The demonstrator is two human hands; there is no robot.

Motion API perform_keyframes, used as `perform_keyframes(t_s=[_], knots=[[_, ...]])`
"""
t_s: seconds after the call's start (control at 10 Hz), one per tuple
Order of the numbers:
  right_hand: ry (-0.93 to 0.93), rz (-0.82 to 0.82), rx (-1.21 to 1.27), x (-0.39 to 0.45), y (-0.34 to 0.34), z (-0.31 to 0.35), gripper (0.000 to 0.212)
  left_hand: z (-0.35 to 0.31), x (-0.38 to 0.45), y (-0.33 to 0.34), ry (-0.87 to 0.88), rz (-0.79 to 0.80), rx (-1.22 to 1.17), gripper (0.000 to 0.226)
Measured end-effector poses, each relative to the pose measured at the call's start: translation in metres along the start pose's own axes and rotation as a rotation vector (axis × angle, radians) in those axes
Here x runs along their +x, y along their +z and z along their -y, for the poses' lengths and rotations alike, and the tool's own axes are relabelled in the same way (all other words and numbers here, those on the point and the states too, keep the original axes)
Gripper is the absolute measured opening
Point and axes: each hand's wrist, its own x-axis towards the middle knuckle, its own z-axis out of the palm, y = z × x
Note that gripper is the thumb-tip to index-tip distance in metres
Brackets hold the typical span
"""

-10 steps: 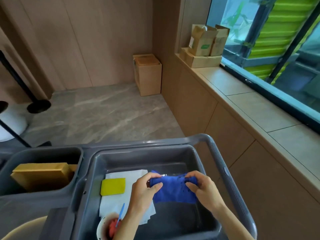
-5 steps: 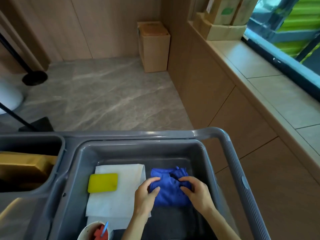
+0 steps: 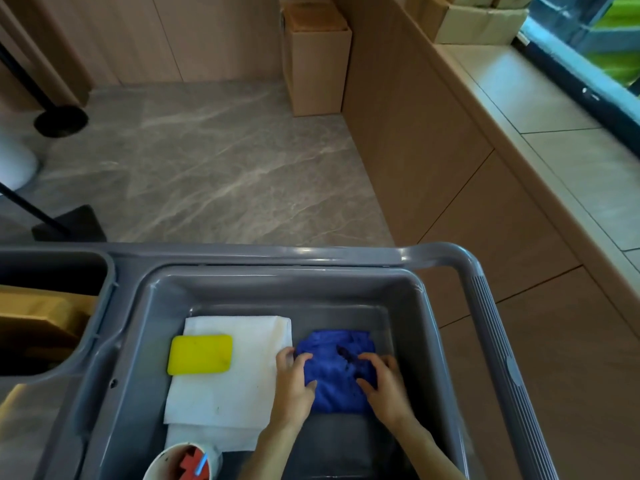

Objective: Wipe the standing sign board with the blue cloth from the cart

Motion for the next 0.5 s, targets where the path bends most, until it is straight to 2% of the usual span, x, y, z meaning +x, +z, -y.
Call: perform_keyframes(t_s=[0.1, 0.2, 0.4, 0.5], knots=[[-0.011, -0.013, -0.062, -0.001, 0.001, 0.001, 0.043, 0.004, -0.003, 0.003, 0.028, -0.081, 0.158, 0.050], [0.010, -0.033, -0.004, -0.002, 0.002, 0.003, 0.037, 0.004, -0.008, 0.008, 0.032, -0.147, 0.228, 0.053], [-0.115, -0.092, -0.155, -0.010, 0.000, 0.000, 0.051, 0.000, -0.017, 0.003, 0.122, -0.235, 0.233, 0.043], [-0.229, -0.107, -0.275, -0.020, 0.001, 0.001, 0.060, -0.008, -0.029, -0.002, 0.241, -0.313, 0.242, 0.045]])
